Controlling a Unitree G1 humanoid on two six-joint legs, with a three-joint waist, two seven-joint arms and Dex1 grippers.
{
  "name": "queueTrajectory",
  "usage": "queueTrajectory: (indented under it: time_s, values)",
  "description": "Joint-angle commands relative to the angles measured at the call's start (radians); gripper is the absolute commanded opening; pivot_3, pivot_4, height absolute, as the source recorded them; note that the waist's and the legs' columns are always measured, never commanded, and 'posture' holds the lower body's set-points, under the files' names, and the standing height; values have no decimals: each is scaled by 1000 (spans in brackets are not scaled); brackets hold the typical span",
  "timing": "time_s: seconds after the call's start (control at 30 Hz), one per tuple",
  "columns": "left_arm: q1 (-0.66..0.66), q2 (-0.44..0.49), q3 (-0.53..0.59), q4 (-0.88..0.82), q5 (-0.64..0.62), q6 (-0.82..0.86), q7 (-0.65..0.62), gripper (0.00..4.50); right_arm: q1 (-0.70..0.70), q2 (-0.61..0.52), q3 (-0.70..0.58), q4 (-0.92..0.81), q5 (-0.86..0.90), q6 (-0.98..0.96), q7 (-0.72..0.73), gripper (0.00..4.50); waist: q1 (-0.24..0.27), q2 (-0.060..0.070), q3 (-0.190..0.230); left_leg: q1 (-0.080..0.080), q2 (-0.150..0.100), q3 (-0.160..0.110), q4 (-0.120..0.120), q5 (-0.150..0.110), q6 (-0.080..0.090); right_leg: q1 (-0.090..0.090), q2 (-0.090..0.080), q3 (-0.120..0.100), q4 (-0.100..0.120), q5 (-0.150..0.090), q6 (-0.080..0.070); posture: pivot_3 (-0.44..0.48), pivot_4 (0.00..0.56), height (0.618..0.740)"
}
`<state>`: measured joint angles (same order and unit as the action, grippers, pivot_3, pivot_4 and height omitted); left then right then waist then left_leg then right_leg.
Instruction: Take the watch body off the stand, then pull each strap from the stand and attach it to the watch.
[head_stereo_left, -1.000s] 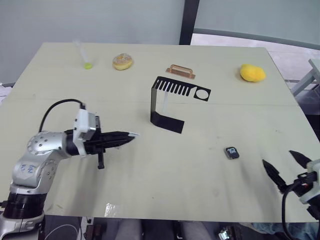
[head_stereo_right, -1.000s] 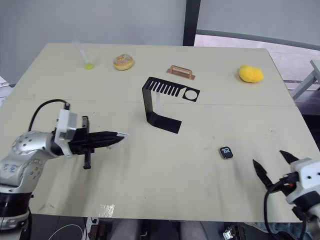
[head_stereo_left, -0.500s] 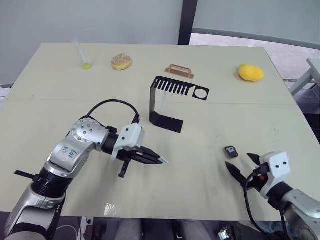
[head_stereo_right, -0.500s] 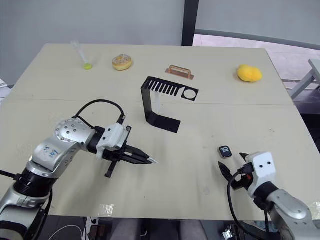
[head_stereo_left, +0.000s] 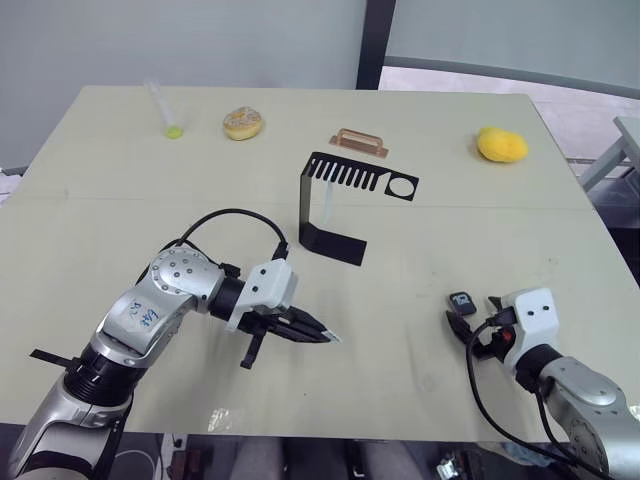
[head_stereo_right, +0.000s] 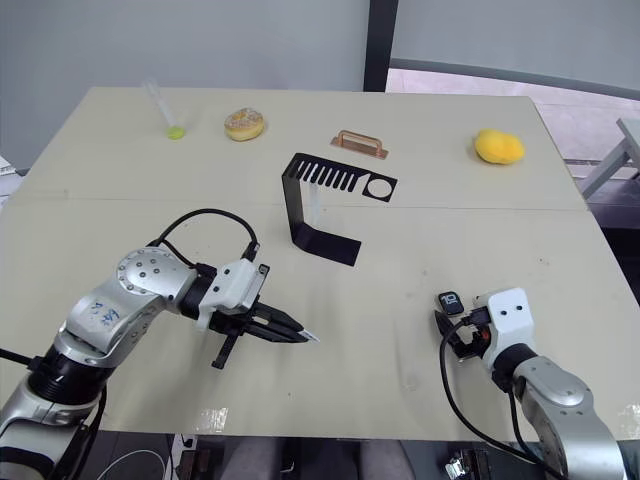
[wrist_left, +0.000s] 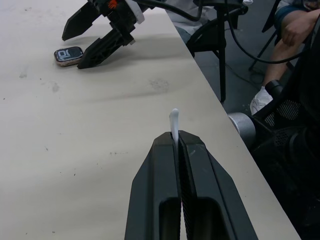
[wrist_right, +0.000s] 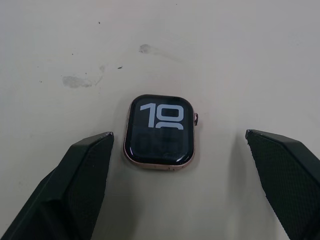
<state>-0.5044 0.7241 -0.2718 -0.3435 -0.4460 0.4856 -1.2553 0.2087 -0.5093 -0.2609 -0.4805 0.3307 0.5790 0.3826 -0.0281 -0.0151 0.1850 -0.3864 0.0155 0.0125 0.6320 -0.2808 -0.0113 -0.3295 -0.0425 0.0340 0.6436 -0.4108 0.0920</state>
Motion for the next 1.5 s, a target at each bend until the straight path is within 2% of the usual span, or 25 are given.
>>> queueTrajectory:
  time_s: [0.03,0.4,0.5,0.63,0.67,1.07,1.23,1.33,1.5]
  values:
    - [5,7,34,-29,-16,-12,-3,0,-7,0,4,8,-21,-3,-12,4475,-1,0,0,0,0,0,0,0,0,0,0,0,0,0,0,0,150,740]
    - [31,10,42,3,7,-65,-17,0,-1,21,16,47,-14,3,-6,4475,-2,-1,0,1,0,0,1,0,0,0,0,0,1,0,0,0,150,740]
    - [31,8,42,10,10,-73,-19,0,10,21,21,58,-21,-12,-3,3616,-2,-1,-1,1,0,0,1,0,0,0,0,0,1,0,0,0,150,740]
    - [33,9,42,18,12,-82,-22,0,17,19,25,65,-21,-23,-3,1732,0,-2,-1,1,0,0,2,0,1,1,0,0,1,0,0,0,150,740]
    - [34,10,43,19,12,-84,-23,0,18,19,26,66,-20,-24,-3,1507,0,-2,-1,1,0,0,2,0,1,1,0,0,1,0,0,0,150,740]
    - [29,-6,65,49,4,-127,-23,0,-25,4,-8,51,68,-5,52,1510,0,-3,-2,1,0,-1,2,0,1,1,0,0,2,0,0,0,150,740]
    - [11,-21,165,75,-56,-147,-16,0,-102,-31,-74,-29,356,191,141,1510,-3,-2,-1,1,0,-1,2,0,1,1,0,-1,2,0,0,0,150,740]
    - [6,6,222,110,-45,-205,-34,0,-179,-60,-59,-66,549,327,174,1510,-4,-2,-1,1,1,-1,2,0,1,1,0,-1,2,0,0,0,150,740]
    - [14,56,307,162,-2,-305,-28,0,-326,14,5,-20,787,490,79,1510,-4,-2,-1,0,1,-2,3,0,1,1,0,-1,2,0,0,0,150,740]
